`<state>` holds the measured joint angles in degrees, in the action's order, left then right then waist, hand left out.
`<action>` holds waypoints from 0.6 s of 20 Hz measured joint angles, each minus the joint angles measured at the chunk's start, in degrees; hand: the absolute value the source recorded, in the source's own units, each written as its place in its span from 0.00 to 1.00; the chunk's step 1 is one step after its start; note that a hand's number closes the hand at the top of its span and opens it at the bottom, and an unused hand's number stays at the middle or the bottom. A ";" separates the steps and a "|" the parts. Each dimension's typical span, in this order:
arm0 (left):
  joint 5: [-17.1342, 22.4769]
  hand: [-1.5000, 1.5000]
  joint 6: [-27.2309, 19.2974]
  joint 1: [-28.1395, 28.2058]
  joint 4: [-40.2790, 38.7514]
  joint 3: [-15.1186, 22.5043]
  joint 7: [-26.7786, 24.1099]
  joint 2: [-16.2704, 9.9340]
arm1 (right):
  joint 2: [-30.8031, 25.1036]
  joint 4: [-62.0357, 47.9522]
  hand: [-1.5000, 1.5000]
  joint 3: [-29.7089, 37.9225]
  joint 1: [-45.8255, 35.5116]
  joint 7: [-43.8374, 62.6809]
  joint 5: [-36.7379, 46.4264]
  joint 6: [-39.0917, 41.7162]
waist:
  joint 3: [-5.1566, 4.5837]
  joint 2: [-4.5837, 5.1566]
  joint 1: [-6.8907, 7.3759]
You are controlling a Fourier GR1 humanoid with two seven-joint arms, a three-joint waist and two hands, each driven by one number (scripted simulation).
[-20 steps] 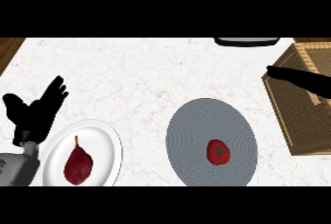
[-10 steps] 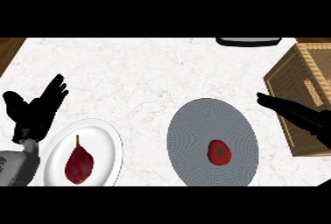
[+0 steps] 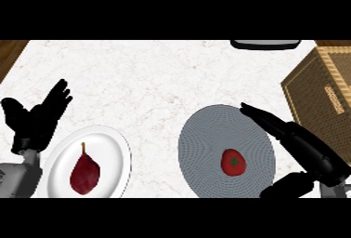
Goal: Pick the tomato from the placemat and place it in the basket
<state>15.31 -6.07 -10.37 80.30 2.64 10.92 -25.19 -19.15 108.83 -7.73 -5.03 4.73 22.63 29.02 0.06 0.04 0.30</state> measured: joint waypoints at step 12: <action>-3.28 0.50 2.81 -1.59 -2.48 -3.36 -0.29 2.82 | 3.44 -13.91 0.00 -5.48 -2.39 -4.69 12.81 -3.24 | -0.05 -0.02 -0.23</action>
<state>12.03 -3.25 -11.96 77.82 -0.72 10.62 -22.37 -15.71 94.92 -13.21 -7.42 0.03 35.45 25.77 0.01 0.02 0.07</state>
